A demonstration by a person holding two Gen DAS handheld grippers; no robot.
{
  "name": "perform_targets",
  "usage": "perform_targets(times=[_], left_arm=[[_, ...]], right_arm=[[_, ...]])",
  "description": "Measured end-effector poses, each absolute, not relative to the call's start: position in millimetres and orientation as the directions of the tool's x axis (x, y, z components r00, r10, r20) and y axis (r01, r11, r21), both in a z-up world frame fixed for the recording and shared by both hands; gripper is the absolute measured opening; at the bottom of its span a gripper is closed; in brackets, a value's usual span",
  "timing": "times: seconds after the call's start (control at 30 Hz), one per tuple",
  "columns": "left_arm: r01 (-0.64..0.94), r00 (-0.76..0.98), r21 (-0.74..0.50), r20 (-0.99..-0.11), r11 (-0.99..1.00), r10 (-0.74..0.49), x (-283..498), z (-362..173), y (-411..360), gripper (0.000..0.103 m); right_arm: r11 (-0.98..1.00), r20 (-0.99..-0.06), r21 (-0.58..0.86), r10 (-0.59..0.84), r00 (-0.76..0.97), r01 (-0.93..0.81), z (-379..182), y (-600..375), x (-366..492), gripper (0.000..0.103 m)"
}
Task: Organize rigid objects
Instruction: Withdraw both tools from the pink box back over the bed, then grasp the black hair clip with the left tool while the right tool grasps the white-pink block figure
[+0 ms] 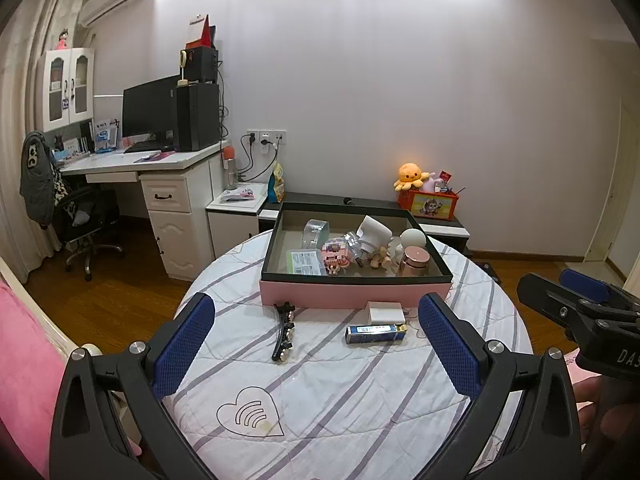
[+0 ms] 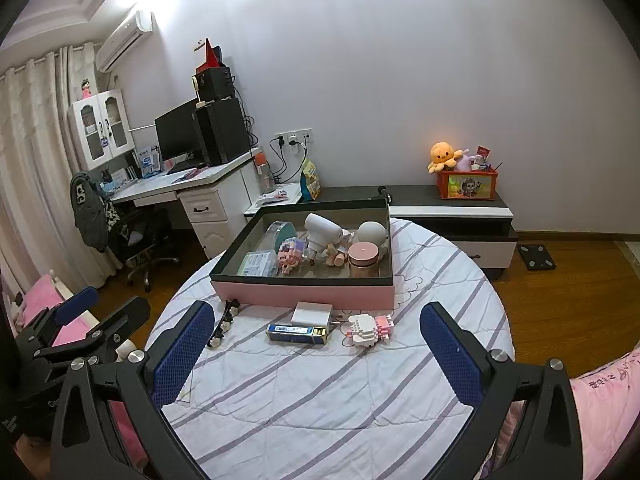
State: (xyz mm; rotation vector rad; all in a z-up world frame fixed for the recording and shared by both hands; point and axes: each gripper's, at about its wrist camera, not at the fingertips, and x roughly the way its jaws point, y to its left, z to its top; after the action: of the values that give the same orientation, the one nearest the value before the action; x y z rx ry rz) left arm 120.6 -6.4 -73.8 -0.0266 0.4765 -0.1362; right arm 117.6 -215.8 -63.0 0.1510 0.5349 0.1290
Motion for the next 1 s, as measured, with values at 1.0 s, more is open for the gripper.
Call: perform_targets(times=[1.0], left_arm=[[0.076,0.825,-0.040,-0.558,0.996,-0.085,159,-124,8,0.103]], right_arm=[[0.986,-0.601,0.166,0.103,0.792,-0.003,-100,-243,153,0.103]])
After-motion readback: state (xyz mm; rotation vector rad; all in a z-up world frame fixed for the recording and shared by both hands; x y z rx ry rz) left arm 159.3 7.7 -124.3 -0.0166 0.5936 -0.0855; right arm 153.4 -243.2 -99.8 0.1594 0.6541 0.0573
